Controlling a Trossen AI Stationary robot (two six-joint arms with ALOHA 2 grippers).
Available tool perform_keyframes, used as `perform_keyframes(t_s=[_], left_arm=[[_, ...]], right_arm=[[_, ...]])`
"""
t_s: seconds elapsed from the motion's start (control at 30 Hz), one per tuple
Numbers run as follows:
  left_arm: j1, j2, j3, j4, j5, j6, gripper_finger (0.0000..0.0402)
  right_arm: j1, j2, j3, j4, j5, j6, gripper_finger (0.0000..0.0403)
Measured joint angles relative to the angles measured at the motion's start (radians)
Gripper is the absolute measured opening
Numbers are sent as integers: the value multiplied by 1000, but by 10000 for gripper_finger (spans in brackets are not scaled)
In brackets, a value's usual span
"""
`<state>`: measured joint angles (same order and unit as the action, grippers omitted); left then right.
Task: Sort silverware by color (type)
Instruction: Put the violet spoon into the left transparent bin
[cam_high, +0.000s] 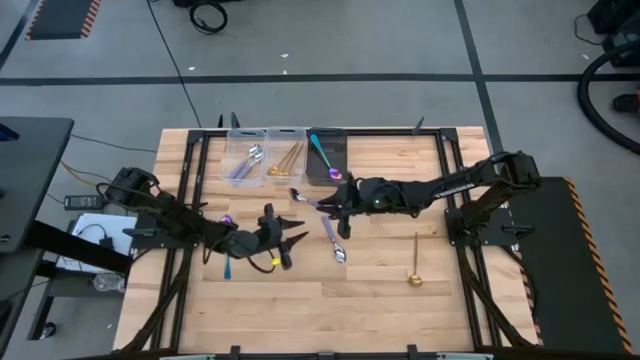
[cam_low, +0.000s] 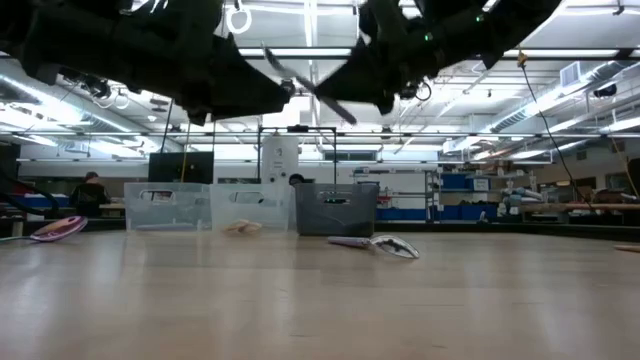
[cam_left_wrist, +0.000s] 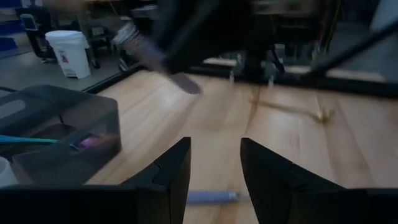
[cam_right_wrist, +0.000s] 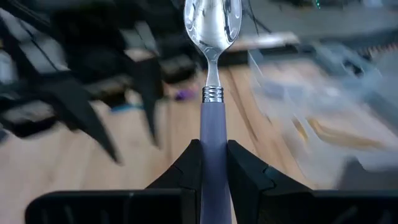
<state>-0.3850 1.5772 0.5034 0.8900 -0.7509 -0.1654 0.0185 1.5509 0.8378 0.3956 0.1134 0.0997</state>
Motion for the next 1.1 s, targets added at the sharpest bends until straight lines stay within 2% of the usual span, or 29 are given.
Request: perform_keyframes(t_s=[0.13, 0.53, 0.83, 1.1], left_arm=[[21, 0, 6, 44, 13, -7, 146], [84, 0, 126, 74, 194, 75, 147], [91, 0, 186, 101, 237, 154, 147], [91, 0, 186, 139, 262, 187, 145]], right_arm=[[33, 1, 0, 132, -11, -36, 59], [90, 1, 0, 404, -100, -139, 59], [123, 1, 0, 457, -104, -183, 59], [126, 1, 0, 456, -100, -206, 59]])
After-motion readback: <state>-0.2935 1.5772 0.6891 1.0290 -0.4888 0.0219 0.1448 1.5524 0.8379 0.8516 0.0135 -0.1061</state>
